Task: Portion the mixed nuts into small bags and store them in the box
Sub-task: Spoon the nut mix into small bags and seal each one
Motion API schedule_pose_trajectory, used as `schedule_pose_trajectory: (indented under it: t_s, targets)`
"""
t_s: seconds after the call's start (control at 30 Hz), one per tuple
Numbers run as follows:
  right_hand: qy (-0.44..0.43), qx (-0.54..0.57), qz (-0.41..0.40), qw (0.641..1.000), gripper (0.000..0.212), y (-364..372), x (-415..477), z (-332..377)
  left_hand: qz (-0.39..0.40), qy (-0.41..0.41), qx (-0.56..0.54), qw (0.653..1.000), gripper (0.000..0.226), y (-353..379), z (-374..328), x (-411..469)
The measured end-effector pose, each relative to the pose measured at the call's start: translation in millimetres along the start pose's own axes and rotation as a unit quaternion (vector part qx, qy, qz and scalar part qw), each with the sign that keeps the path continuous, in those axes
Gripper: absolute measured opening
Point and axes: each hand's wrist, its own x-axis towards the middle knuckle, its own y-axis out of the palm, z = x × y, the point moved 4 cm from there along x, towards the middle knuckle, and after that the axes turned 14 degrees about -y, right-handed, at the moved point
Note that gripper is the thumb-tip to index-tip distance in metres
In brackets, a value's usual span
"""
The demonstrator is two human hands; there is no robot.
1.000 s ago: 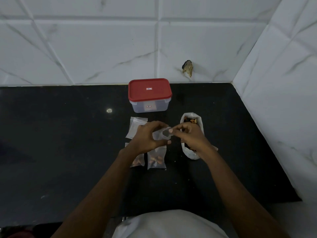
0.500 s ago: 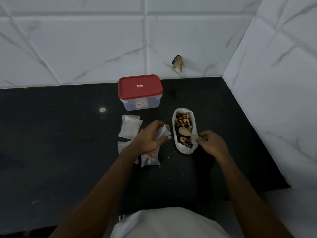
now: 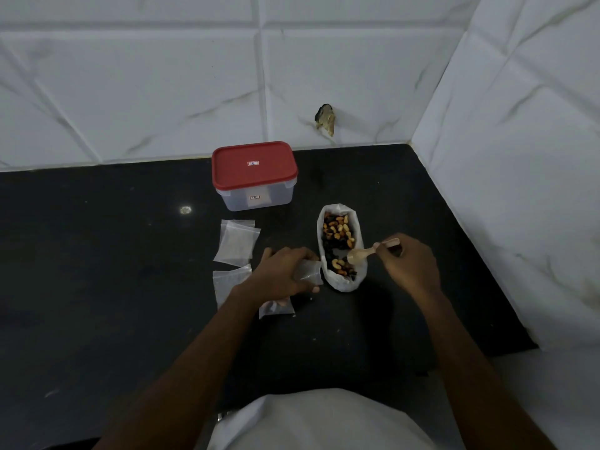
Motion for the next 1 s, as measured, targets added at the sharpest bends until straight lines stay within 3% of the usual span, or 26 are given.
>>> schedule_pose_trajectory:
  t_s: [0.33, 0.63, 0.87, 1.0]
  targets:
    - [0.033, -0.062, -0.005, 0.998, 0.012, -4.1, 2.0, 13.0, 0.036, 0.000, 0.013, 0.999, 0.061, 8.8, -4.5, 1.9]
    - [0.109, 0.033, -0.060, 0.992, 0.014, 1.5, -11.7, 1.1, 0.052, 0.004, 0.008, 0.999, 0.061, 11.9, -7.1, 2.7]
    - [0.033, -0.007, -0.032, 0.999, 0.012, -2.2, -9.2, 12.8, 0.060, 0.013, 0.001, 0.998, 0.062, 11.7, -7.2, 1.3]
    - [0.042, -0.014, -0.021, 0.999, 0.012, 4.7, -6.6, 14.6, 0.060, 0.011, -0.003, 0.998, 0.062, 13.3, -6.5, 2.0]
